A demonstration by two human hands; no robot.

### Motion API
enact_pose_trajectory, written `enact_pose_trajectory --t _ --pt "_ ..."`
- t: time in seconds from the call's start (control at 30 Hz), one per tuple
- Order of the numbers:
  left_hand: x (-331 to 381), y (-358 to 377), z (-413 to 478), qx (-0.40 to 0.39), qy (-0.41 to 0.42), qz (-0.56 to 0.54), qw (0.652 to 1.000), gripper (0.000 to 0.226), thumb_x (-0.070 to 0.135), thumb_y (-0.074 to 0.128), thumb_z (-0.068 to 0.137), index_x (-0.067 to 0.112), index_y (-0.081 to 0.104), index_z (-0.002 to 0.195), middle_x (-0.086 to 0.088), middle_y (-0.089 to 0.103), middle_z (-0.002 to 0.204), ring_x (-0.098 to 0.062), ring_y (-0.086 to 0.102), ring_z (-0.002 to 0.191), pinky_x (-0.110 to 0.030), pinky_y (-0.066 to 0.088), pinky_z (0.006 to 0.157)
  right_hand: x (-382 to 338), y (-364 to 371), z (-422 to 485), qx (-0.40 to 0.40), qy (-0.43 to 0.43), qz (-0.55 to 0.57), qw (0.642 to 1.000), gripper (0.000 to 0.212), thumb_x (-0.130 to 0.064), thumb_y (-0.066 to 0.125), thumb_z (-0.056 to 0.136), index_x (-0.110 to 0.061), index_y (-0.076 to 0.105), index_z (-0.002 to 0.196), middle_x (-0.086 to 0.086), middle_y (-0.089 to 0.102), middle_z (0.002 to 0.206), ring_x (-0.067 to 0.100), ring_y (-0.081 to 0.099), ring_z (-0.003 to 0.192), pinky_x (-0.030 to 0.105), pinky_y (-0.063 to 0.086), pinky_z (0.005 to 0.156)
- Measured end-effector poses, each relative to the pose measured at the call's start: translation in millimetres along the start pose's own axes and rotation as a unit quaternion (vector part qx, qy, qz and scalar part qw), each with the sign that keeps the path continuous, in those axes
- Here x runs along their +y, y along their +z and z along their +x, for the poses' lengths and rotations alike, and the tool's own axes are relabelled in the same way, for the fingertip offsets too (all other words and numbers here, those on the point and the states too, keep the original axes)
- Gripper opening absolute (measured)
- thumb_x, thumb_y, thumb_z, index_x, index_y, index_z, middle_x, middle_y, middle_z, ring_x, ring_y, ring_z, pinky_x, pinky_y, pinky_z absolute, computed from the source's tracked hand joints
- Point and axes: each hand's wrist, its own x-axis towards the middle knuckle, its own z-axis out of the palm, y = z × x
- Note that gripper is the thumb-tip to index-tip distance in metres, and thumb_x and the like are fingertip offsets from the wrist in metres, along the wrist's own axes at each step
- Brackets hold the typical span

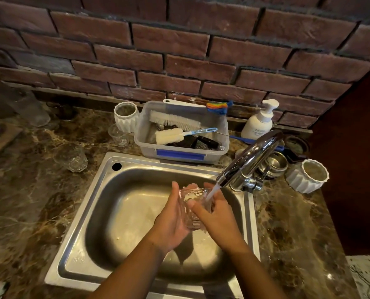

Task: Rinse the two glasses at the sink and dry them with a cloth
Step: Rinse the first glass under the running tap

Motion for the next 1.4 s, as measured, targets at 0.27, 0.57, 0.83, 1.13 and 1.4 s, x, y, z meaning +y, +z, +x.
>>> enact_pose_trajectory --t 0.27,0.57,0.83,1.13,1.4 --pt "-8 6 10 0.048 -0.024 0.024 0.998 0.083 0.080 0.031 0.084 0.021 0.063 0.132 -0.016 0.070 0.127 -0.034 0.065 0.120 -0.052 0.046 0.107 2 0 -4 -0.001 0.010 0.026 1.000 0.038 -0.036 0.064 0.096 -0.049 0.042 0.124 -0.007 0.064 0.125 0.012 0.067 0.114 0.038 0.062 0.090" --pt "-17 30 1 0.088 0.055 0.175 0.979 0.061 0.064 0.024 0.098 0.026 0.069 0.116 -0.003 0.077 0.110 -0.012 0.075 0.097 -0.026 0.059 0.074 -3 20 6 0.141 0.112 0.172 0.969 0.045 -0.061 0.045 0.095 -0.025 0.065 0.114 0.007 0.076 0.106 0.024 0.074 0.100 0.052 0.060 0.090" --pt "-16 9 4 0.062 -0.012 -0.007 0.998 0.076 0.075 0.029 0.091 0.021 0.064 0.132 -0.013 0.070 0.128 -0.035 0.063 0.124 -0.055 0.043 0.109 -7 16 8 0.122 0.149 0.203 0.960 0.059 -0.056 0.029 0.103 -0.017 0.072 0.104 0.006 0.079 0.093 0.024 0.075 0.096 0.043 0.058 0.090" --pt "-14 30 7 0.163 -0.007 0.050 0.985 0.072 0.074 0.035 0.092 0.017 0.070 0.115 -0.010 0.079 0.103 -0.028 0.071 0.104 -0.042 0.055 0.085 2 24 -4 0.129 -0.016 0.053 0.990 0.035 -0.060 0.047 0.095 -0.036 0.054 0.120 -0.002 0.071 0.106 0.012 0.072 0.098 0.047 0.062 0.085" --pt "-16 32 -2 0.128 0.036 0.113 0.985 0.060 0.064 0.027 0.099 0.025 0.068 0.118 -0.003 0.079 0.106 -0.018 0.074 0.101 -0.041 0.057 0.089 -3 18 5 0.121 0.038 0.106 0.986 0.020 -0.036 0.064 0.095 -0.029 0.057 0.112 0.002 0.073 0.103 0.021 0.074 0.099 0.044 0.062 0.086"
